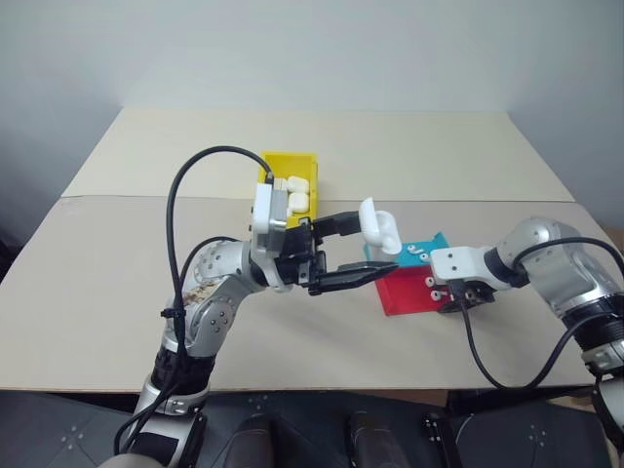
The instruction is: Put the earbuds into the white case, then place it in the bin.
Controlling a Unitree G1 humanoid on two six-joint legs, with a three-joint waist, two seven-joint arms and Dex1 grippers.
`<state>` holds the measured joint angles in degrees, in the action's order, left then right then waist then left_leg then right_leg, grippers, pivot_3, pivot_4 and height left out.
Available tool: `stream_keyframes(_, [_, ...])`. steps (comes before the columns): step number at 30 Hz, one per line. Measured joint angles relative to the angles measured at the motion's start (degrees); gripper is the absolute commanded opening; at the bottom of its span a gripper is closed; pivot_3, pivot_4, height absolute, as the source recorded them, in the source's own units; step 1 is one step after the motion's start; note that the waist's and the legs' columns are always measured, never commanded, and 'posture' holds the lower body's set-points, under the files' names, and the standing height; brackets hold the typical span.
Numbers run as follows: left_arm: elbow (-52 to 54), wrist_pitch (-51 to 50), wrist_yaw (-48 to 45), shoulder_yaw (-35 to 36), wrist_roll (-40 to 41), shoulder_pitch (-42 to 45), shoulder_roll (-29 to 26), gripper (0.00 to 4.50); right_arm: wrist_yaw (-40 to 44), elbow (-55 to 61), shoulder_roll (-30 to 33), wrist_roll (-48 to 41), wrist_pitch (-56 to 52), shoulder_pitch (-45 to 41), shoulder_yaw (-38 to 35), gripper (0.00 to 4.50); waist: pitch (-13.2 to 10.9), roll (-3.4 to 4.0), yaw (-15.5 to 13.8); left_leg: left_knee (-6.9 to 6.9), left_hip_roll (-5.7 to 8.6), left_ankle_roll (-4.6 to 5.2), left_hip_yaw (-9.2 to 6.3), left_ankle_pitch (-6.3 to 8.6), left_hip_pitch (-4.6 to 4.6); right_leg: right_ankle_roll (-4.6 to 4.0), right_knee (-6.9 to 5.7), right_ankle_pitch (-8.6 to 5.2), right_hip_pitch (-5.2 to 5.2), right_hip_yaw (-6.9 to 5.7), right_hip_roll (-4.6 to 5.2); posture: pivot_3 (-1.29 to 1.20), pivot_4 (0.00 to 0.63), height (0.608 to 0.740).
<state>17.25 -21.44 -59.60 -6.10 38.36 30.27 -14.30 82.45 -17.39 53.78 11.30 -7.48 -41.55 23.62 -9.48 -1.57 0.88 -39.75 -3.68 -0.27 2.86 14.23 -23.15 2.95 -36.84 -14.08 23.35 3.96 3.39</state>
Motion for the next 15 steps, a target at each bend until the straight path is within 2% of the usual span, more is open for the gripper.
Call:
stream_keyframes(8, [0.00, 0.01, 0.20, 0.02, 0.01, 0.00, -0.11, 2.79, 0.69, -2.14, -0.56, 0.91, 2.00, -0.95, -0.02, 2.59, 0.00, 0.00, -0.06, 0.00, 0.00, 0.00, -0.01, 0.00, 0.02, 0.00, 0.01, 0.00, -0.04, -0.01, 0.00, 0.00, 0.150, 0.740])
stream_keyframes(11, [0.00, 0.00, 0.32, 0.02, 0.02, 0.00, -0.13, 2.79, 1.61, -2.05, -0.56, 0.63, 1.98, -0.97, -0.13, 2.01, 0.00, 0.00, -0.08, 0.01, 0.00, 0.00, -0.01, 0.00, 0.02, 0.00, 0.02, 0.00, -0.04, -0.01, 0.00, 0.00, 0.150, 0.740])
stream_keyframes(15, [0.00, 0.02, 0.41, 0.02, 0.02, 0.00, -0.14, 2.79, 2.45, -1.79, -0.55, 0.36, 1.99, -0.94, -0.15, 0.68, 0.00, 0.00, 0.01, 0.00, 0.00, 0.00, -0.01, 0.00, 0.02, 0.00, 0.01, 0.00, -0.04, -0.01, 0.00, 0.00, 0.150, 0.740])
